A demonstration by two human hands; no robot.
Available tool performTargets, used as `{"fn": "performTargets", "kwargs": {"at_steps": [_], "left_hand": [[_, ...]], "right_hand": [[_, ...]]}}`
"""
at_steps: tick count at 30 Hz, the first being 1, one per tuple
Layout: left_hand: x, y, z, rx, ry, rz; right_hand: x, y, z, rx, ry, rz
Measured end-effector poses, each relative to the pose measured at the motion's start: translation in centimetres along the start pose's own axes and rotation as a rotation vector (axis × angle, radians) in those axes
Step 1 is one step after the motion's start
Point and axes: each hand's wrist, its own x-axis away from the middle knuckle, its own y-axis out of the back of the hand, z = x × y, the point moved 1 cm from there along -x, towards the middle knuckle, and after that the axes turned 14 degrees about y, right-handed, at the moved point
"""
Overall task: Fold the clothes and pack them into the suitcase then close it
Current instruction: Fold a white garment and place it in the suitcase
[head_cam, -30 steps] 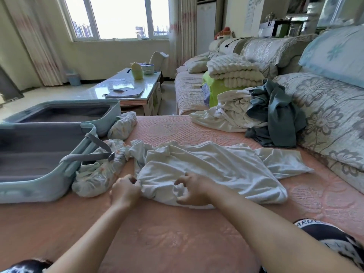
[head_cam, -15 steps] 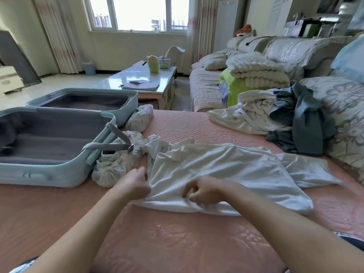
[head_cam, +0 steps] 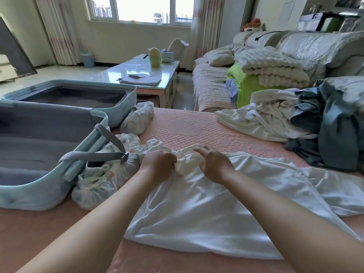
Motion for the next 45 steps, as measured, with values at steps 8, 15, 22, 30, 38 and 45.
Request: {"fn": "performTargets", "kwargs": {"at_steps": [8, 15, 22, 30, 38, 45], "left_hand": [[-4.5, 0.9, 1.2, 0.14, 0.298, -0.152], [-3.6, -2.2, -1.8, -0.025, -0.181, -0.313], [-3.3, -4.6, 0.0, -0.12, -0.056, 0.07], [-4.0, -1.8, -1.2, -0.137, 0.002, -0.242], [-3.0, -4.9, -3.0, -0.112, 0.069, 0.413], [-0.7, -2.5, -11.2, 0.07, -0.065, 0.31]], "right_hand": [[-4.0, -1.8, -1.9, -0.149, -0.153, -0.357], [-4.1, -4.0, -2.7, -0.239, -0.101, -0.154], [-1.1, -2.5, -4.3, -0.08, 0.05, -0.229], [-1.2, -3.3, -5.7, 0.004, -0.151, 0.12], [0.9, -1.9, -6.6, 0.002, -0.136, 0.17], [7.6, 1.6, -11.0, 0.087, -0.247, 0.149]]}}
